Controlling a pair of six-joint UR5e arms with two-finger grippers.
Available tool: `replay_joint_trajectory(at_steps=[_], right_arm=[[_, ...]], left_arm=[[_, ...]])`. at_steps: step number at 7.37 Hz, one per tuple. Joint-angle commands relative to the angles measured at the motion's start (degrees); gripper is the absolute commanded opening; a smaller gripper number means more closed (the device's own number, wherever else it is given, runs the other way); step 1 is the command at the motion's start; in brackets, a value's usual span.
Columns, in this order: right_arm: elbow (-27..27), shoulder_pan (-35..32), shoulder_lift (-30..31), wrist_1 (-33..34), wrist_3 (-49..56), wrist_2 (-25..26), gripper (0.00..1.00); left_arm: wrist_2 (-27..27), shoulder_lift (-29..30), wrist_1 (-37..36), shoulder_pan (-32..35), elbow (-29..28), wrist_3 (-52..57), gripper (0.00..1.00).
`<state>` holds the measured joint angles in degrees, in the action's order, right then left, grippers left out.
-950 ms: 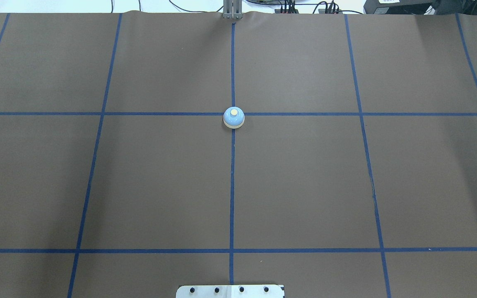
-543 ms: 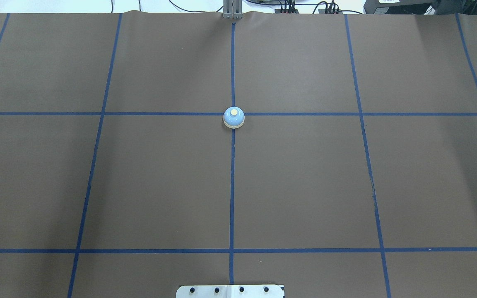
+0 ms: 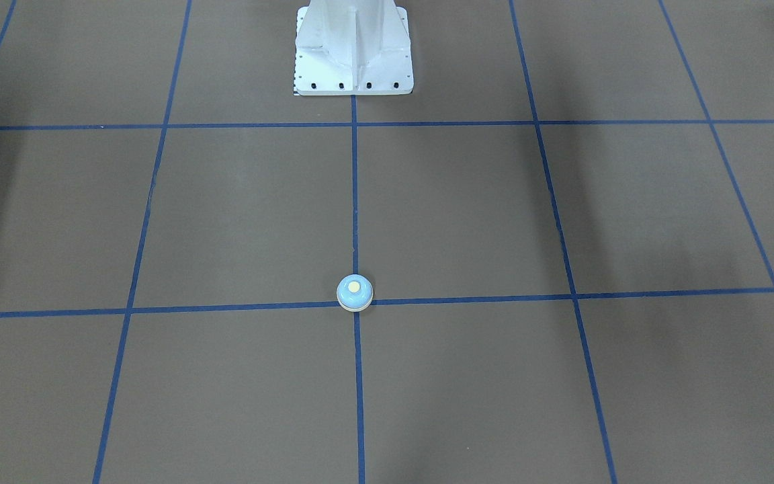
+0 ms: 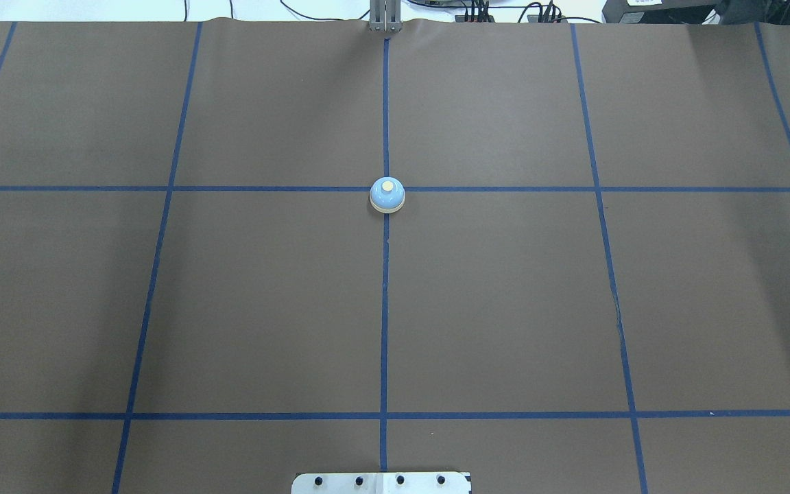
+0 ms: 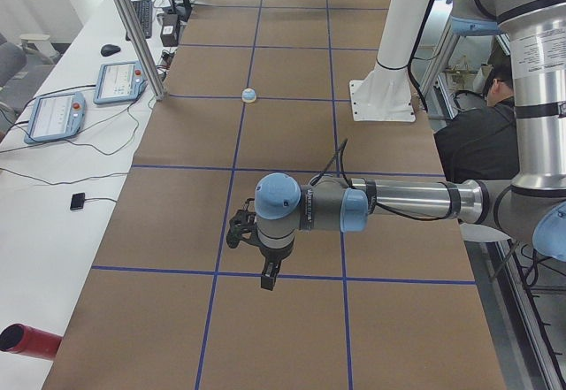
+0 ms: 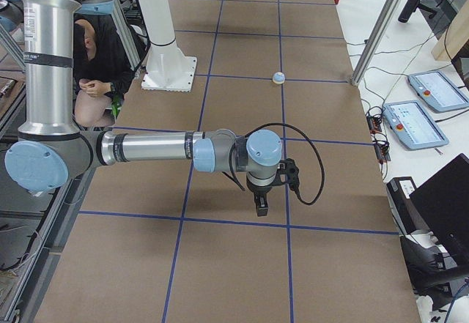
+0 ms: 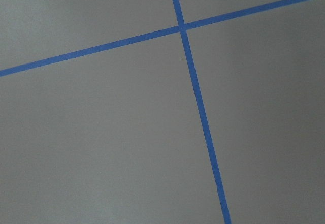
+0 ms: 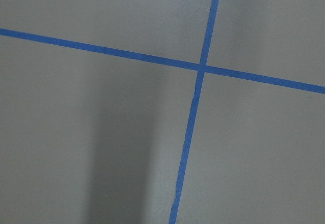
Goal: Place and press bell with both arms
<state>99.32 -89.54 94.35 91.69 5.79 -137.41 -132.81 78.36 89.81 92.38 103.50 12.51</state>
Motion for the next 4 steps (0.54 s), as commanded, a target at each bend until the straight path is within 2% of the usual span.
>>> replay_joint_trajectory(at_steps=[1, 4], right_arm=[[0.3, 0.0, 0.0, 0.1, -1.0, -0.4, 1.0], [0.3, -0.1, 0.3, 0.1, -1.0, -1.5, 1.0]], left_arm=[[0.0, 0.1, 0.1, 0.0, 0.3, -3.4, 1.0], [0.7, 0.2, 0.2, -0.1, 0.5, -3.3, 1.0]])
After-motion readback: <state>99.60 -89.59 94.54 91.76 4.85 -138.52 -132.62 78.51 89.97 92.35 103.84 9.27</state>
